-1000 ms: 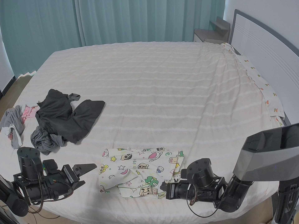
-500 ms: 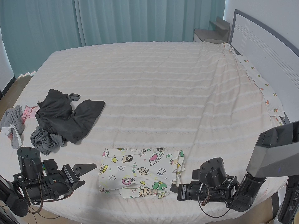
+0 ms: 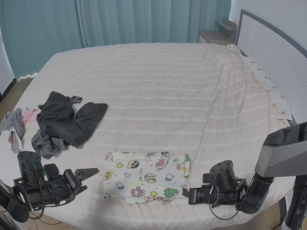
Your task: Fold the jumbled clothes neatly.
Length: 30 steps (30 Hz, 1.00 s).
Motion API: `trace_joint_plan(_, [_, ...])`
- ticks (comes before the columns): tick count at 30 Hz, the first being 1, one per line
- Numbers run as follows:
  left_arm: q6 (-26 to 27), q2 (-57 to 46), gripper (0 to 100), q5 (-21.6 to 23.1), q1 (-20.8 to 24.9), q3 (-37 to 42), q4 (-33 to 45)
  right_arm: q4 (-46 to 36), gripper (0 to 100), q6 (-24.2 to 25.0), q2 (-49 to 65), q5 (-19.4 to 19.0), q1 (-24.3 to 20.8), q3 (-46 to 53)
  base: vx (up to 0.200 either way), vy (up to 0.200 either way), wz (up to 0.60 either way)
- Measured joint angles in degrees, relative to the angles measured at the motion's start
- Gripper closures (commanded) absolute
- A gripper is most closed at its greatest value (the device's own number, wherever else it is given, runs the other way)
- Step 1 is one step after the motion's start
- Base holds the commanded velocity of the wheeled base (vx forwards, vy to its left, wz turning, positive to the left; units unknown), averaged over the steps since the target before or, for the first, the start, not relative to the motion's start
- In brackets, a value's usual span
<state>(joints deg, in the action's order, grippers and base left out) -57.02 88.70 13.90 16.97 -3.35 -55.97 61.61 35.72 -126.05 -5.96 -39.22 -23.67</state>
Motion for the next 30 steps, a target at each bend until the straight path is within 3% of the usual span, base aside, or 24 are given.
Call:
trace_joint_plan(14, [0.00,0.00,0,0.00,0.00,0.02,0.00,-2.85,100,-4.33,-0.11,0.05,0.83,0.55,0.000,0.000,0.00])
trace_joint_plan(15, [0.00,0.00,0,0.00,0.02,0.02,0.00,-2.88,0,-4.39,-0.11,0.06,0.83,0.59,0.000,0.000,0.00])
trace_joint_plan(30, [0.00,0.00,0,0.00,0.00,-0.04,0.00,-2.50,0,-6.85,5.29,0.41,2.51,2.27,0.000,0.000,0.00])
